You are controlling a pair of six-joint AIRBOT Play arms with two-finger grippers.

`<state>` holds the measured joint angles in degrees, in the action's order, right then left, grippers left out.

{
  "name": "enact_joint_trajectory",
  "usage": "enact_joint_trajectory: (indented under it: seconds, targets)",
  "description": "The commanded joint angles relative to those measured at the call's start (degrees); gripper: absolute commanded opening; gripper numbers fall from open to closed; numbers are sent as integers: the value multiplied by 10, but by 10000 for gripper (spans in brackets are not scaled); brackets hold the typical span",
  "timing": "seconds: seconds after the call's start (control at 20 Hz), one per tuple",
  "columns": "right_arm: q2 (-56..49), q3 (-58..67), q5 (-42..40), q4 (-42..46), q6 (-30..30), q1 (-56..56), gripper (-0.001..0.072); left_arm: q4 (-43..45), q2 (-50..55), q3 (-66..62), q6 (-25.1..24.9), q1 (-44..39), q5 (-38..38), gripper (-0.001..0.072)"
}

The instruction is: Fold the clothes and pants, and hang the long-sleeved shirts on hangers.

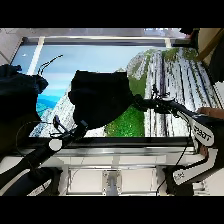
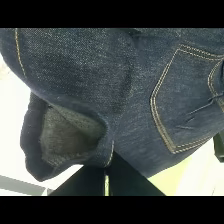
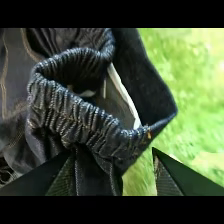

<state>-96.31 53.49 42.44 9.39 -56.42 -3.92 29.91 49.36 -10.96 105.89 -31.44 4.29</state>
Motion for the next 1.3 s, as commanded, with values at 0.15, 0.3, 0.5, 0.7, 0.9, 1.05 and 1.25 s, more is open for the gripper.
enact_joint_trajectory:
  seconds: [0.15, 0.3, 0.5, 0.7, 0.9, 1.05, 1.25]
  targets:
    - [-19, 21, -37, -8, -26, -1, 316, 0, 0, 0, 0, 0, 0, 19]
    - [-19, 21, -38, -5, -24, -2, 74, 0, 0, 0, 0, 0, -1, 18]
    - [10, 33, 36, 3, 21, 7, 71, 9, -17, -1, -23, 6, -9, 17]
    - [148, 53, 147, 133, 27, 11, 71, 130, -144, -26, -39, 78, 45, 14]
    - [355, 57, 251, 200, -20, -21, 71, 315, -288, -189, -39, 187, 208, 12]
    - [476, 80, 231, 198, -47, -80, 71, 450, -299, -403, -41, 243, 367, 12]
    - [497, 211, 217, 259, -135, -153, 71, 446, -201, -657, -146, 239, 524, 12]
